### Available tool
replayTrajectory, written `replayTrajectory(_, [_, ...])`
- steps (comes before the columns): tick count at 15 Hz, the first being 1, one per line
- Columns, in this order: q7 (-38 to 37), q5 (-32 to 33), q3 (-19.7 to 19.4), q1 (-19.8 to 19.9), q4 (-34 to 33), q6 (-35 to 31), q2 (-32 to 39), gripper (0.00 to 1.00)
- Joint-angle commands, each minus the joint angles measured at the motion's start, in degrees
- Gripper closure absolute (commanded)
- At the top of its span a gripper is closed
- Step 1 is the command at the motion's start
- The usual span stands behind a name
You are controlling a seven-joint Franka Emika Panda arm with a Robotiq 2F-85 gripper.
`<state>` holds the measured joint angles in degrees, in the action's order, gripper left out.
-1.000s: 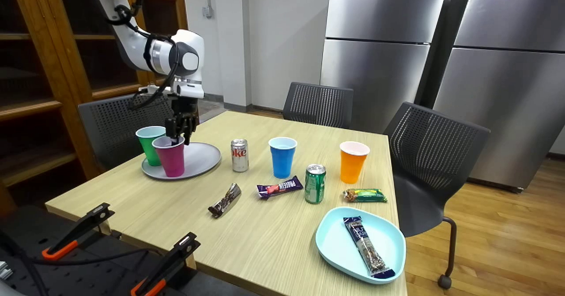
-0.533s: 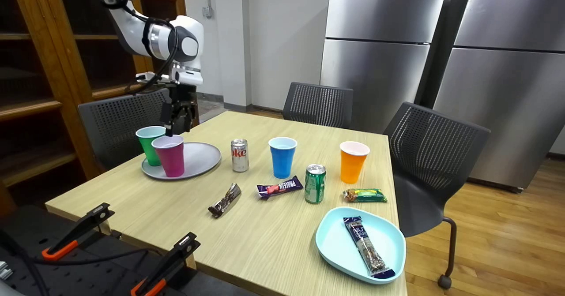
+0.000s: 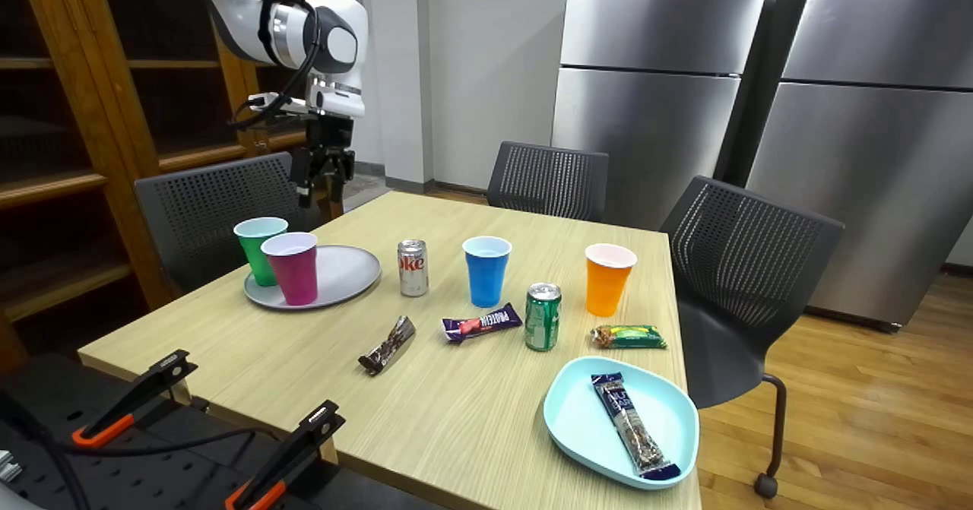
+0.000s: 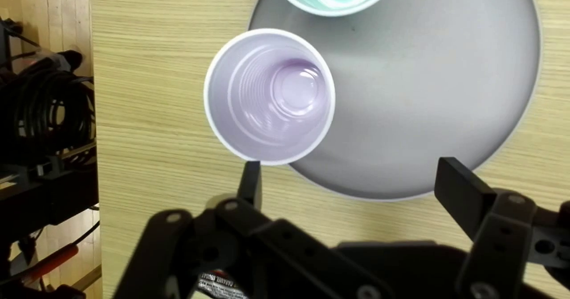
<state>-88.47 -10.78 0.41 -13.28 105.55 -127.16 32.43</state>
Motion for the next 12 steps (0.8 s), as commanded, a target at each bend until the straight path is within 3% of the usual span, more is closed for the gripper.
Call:
replayTrajectory(1, [2.2,0.0,-0.3,2.7,3.5,0.5,-3.9,0.0])
replayTrajectory(12, [9.0,1.2,-4.8,9.4,11.4,0.3,-10.6,0.0])
